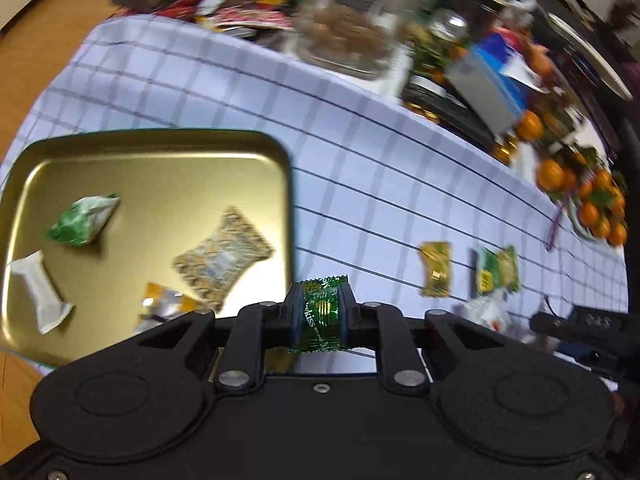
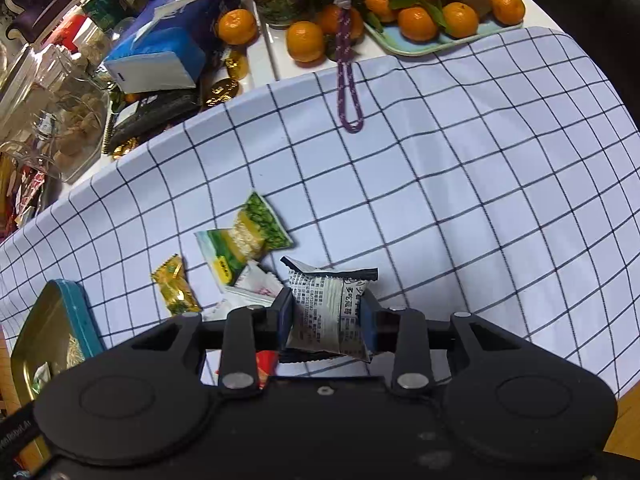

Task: Organize snacks
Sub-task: 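Carry both snacks over the gold tray and open both tools to drop them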

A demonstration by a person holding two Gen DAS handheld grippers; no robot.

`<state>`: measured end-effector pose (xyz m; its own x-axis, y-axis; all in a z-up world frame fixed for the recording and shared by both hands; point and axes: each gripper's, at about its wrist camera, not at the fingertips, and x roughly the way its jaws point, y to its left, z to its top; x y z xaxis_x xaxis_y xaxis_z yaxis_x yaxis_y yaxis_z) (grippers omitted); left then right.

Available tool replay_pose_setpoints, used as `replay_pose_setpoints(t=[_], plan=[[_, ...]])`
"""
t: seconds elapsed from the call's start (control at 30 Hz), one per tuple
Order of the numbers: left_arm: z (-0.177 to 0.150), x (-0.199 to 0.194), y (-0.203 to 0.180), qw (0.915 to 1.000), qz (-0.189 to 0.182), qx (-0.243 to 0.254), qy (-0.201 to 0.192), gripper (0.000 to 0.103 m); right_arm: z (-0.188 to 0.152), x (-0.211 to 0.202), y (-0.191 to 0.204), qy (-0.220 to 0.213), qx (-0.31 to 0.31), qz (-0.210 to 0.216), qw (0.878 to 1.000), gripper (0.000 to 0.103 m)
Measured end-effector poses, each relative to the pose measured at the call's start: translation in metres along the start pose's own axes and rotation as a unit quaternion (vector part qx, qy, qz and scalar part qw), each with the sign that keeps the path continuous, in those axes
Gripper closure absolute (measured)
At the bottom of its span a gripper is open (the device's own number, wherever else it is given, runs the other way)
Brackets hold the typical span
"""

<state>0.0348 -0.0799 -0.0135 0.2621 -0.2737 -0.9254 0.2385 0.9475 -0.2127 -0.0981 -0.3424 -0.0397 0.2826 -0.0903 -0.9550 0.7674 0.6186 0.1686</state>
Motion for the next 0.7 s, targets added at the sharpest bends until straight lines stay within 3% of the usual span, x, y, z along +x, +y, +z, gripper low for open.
replay_pose_setpoints(t=[0.33,0.53,0.6,0.7], plan=[[0.025,-0.027,0.081,0.9953,0.056,-0.075,-0.025,0.080,-0.011,-0.006,0.050,-0.009,-0.039,0.020,0.999,0.067],[0.039,-0.040,0.104,0.9937,0.091,-0.045,-0.049,0.080,-0.027,-0.011,0.086,-0.029,-0.070,0.033,0.997,0.067],[0.040,-0.041,0.111,0.9939,0.090,-0.038,-0.051,0.080,-0.034,-0.014,0.099,-0.041,-0.085,0.045,0.994,0.067],[0.039,-0.037,0.124,0.9960,0.061,-0.055,-0.034,0.080,-0.045,-0.019,0.115,-0.050,-0.102,0.078,0.990,0.067]])
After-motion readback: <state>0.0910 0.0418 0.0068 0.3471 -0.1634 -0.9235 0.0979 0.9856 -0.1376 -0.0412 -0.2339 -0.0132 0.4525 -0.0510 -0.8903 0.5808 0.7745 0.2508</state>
